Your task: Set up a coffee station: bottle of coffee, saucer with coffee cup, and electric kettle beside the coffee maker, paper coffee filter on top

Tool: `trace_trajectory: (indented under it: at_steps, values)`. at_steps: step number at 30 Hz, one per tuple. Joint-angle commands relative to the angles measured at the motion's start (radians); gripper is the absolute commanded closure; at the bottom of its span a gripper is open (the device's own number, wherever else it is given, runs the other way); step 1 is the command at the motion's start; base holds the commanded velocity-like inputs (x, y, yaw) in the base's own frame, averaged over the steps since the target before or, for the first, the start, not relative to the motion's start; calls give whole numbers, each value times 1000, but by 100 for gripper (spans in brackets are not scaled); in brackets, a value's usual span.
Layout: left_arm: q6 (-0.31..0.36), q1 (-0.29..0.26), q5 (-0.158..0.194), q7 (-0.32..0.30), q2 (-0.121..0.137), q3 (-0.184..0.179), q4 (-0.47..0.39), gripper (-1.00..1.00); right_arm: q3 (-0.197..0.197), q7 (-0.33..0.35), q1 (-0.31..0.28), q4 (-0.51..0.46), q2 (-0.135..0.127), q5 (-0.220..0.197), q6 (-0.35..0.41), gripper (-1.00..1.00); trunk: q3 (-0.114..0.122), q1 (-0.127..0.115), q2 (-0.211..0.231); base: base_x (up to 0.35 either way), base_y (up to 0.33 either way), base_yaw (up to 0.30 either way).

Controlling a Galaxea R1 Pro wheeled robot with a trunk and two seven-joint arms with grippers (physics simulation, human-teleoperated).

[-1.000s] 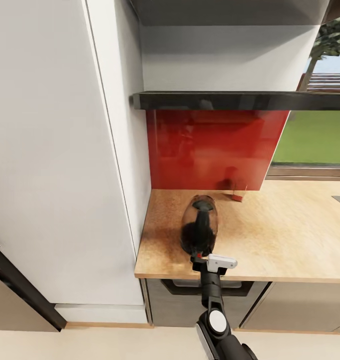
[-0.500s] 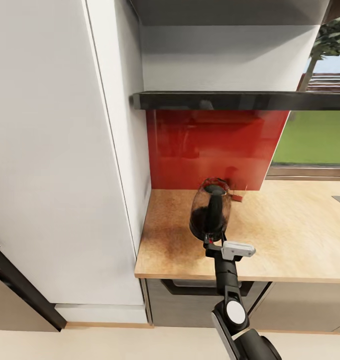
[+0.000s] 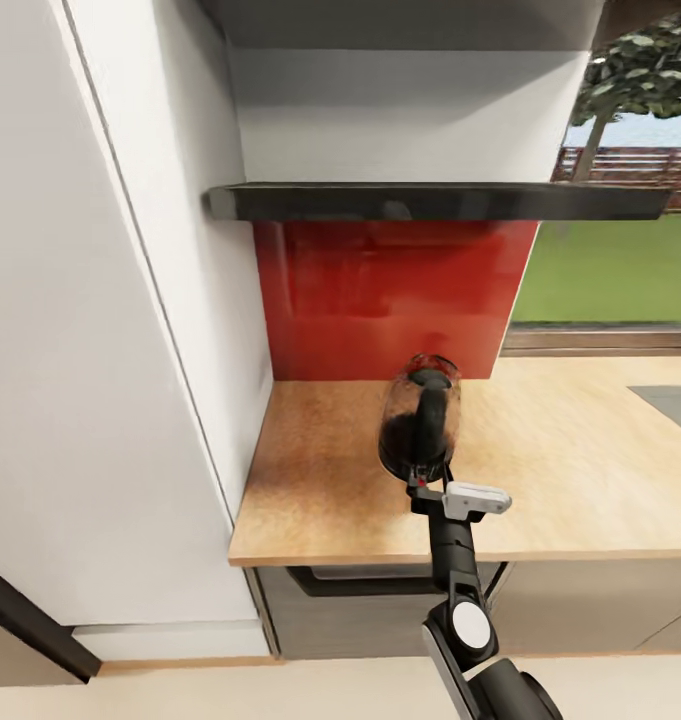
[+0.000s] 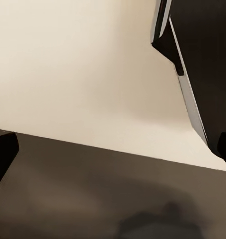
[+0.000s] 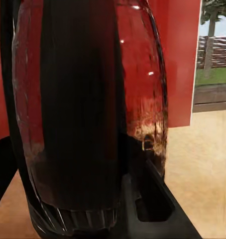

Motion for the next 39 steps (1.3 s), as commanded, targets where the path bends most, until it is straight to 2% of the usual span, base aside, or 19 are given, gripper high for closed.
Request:
trace_trajectory:
  at_steps: [1, 11, 26, 39]
  values:
    - [-2, 1, 3, 1, -1, 6, -2, -100, 2, -8, -1, 0, 0, 13, 2, 100, -2, 1, -2, 105, -248, -293]
    - [-1, 1, 3, 2, -2, 6, -2, -100, 2, -8, -1, 0, 0, 13, 2, 100, -2, 1, -2, 35, -264, -288]
    - [-1, 2, 3, 2, -1, 6, -2, -100, 1, -9, 0, 0, 0, 14, 2, 100, -2, 1, -2, -43, -273, -41]
    - [-3, 1, 3, 3, -8, 5, -2, -100, 0, -9, 0, 1, 0, 15, 2, 100, -2, 1, -2, 30, -273, -286]
